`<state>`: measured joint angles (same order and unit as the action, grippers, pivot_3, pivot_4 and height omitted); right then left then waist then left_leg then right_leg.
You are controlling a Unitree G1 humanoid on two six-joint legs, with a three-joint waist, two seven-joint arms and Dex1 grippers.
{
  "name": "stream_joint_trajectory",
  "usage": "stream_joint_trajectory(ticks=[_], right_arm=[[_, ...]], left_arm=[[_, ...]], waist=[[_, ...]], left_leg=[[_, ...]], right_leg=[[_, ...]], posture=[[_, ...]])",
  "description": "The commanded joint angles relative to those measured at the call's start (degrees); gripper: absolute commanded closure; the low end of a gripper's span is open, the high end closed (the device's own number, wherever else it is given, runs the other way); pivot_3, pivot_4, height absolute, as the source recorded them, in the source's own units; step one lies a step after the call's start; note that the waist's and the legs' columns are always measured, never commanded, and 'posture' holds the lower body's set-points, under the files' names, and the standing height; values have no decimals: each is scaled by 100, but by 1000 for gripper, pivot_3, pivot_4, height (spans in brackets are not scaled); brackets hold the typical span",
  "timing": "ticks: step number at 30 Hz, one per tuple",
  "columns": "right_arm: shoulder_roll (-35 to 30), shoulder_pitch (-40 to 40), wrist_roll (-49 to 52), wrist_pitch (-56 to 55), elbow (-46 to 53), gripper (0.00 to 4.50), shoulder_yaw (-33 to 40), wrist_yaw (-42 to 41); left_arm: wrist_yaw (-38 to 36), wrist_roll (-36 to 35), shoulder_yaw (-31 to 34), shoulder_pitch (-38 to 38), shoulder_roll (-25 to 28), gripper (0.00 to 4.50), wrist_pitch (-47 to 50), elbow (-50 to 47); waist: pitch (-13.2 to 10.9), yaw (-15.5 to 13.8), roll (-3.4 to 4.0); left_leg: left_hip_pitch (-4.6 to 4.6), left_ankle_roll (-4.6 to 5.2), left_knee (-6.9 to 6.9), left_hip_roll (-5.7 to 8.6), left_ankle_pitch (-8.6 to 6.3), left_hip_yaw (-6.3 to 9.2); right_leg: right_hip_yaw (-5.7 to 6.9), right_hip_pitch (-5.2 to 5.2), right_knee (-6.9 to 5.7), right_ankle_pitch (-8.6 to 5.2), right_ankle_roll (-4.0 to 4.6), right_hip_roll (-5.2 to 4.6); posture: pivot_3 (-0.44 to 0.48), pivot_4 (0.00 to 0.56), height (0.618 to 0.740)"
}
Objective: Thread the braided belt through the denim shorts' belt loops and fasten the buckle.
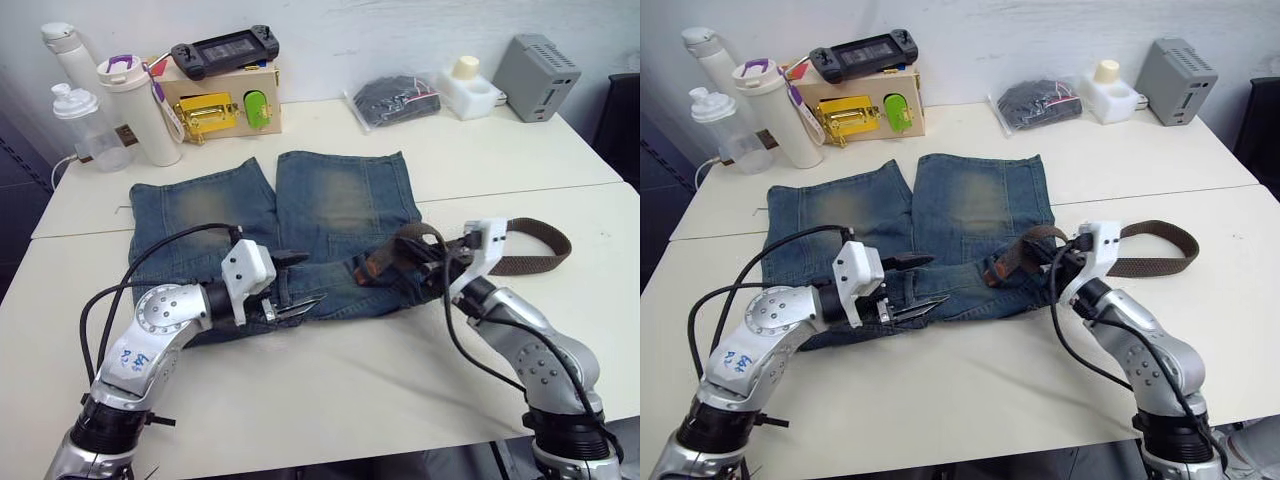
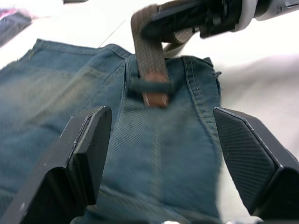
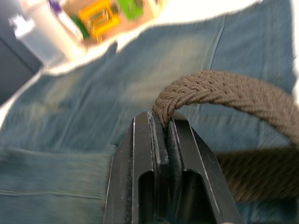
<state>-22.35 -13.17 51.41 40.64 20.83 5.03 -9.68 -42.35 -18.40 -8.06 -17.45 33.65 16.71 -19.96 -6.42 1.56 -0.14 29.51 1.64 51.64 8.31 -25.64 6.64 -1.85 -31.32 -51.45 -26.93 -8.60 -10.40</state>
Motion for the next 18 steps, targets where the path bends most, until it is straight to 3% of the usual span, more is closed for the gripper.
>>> stream_joint_trajectory(ticks=[1, 10, 18], right_arm=[[211, -45, 129, 466, 77, 4500, -170, 192], [566, -580, 1172, 1621, -702, 4500, 685, 878], [891, -672, 1922, 2161, -1090, 4500, 1067, 1639]], left_arm=[[-213, 594, -391, -314, -95, 698, -688, 373], [-431, 1762, -1030, -1375, -491, 698, -2293, 1738], [-682, 2061, -1005, -1456, -326, 698, -3223, 2328]], waist=[[0, -1, 0], [0, 3, -7], [16, 8, -32]], left_leg=[[0, -1, 0, 0, 0, 0], [3, -2, 9, 0, -1, 1], [3, -3, 10, 0, -2, 6]], right_leg=[[0, 0, 0, 0, 0, 0], [2, -2, -8, 0, 0, 0], [2, -2, -14, 0, 0, 0]], posture=[[0, 150, 645], [0, 150, 645], [0, 150, 645]])
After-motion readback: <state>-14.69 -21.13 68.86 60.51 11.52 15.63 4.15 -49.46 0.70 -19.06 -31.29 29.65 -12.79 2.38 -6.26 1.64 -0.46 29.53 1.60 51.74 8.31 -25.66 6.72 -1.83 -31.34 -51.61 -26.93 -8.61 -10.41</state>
